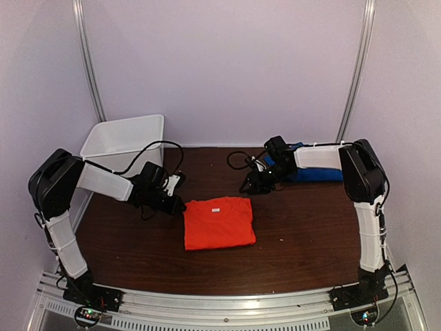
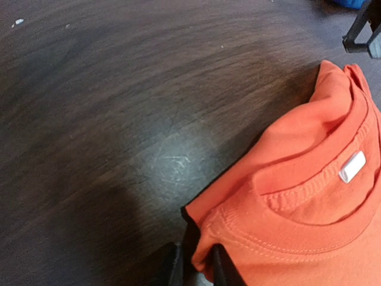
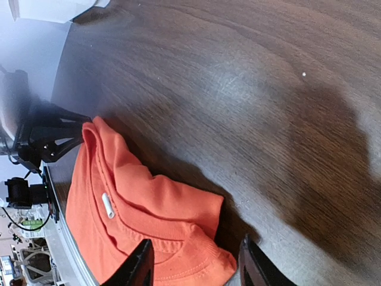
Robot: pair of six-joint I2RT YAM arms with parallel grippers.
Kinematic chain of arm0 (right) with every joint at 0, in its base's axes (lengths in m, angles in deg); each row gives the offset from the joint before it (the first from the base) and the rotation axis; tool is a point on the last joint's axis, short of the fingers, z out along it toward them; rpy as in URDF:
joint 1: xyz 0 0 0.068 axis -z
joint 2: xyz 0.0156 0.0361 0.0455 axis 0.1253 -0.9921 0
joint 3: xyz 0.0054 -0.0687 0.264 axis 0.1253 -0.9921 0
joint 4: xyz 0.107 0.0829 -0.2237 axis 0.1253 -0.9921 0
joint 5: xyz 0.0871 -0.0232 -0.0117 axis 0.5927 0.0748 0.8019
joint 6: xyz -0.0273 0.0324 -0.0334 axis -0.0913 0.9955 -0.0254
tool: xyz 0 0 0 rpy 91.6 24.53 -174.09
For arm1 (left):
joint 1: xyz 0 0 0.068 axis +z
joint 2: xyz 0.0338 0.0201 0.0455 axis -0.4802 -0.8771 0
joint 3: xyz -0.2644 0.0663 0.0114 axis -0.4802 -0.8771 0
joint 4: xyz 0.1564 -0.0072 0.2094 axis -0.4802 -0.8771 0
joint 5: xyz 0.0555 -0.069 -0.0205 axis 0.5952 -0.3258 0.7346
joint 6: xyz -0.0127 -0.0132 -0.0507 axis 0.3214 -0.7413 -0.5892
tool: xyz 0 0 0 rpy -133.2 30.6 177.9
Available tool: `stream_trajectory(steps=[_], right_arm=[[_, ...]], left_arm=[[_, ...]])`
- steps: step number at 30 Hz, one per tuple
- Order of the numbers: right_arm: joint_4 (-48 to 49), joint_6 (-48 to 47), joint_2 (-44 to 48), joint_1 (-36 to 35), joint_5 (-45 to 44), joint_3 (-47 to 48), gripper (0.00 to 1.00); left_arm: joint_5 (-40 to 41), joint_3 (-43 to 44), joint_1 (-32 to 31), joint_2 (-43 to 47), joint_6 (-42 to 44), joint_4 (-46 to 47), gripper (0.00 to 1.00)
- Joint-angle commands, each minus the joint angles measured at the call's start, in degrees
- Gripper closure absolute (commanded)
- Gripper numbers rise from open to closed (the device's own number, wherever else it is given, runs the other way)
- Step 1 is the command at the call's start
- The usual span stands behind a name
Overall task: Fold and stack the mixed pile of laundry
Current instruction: Adjust the square-folded T-shirt at the center of the board, then pick up the square-folded T-shirt from the center of the board.
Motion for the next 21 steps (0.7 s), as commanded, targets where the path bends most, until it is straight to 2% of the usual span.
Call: stream_trajectory(steps=[1, 6, 9, 11, 14, 18, 21], right_arm=[[-2.97, 1.49, 7.91, 2.48, -1.0, -0.43, 0.46], [-1.98, 4.17, 18.38, 6.99, 0.73, -8.47, 0.39], [-2.71, 5.21, 23.87, 8.45, 1.52, -13.95, 0.38], [-3.2, 6.58, 26.63, 8.64, 2.54, -17.56, 0.38], [1.21, 12.6, 31.95, 8.64, 4.71, -25.79, 0.38], [8.28, 20.4, 38.59, 8.64, 6.46, -37.07, 0.39], [13.05, 25.1, 41.6, 8.55, 7.09, -43.63, 0.41]], left_arm=[[2.02, 4.12, 0.59, 5.68, 2.72, -5.48, 0.73], [3.69, 5.25, -1.11, 16.53, 6.7, -7.61, 0.55], [4.22, 6.26, -6.97, 18.54, 11.46, -10.22, 0.5], [6.13, 6.52, -12.73, 18.46, 15.77, -11.71, 0.49], [8.85, 6.57, -21.01, 17.23, 20.62, -11.36, 0.49], [9.99, 7.14, -29.07, 14.24, 24.32, -8.43, 0.5], [11.91, 10.38, -33.31, 10.15, 28.72, -10.17, 0.52]])
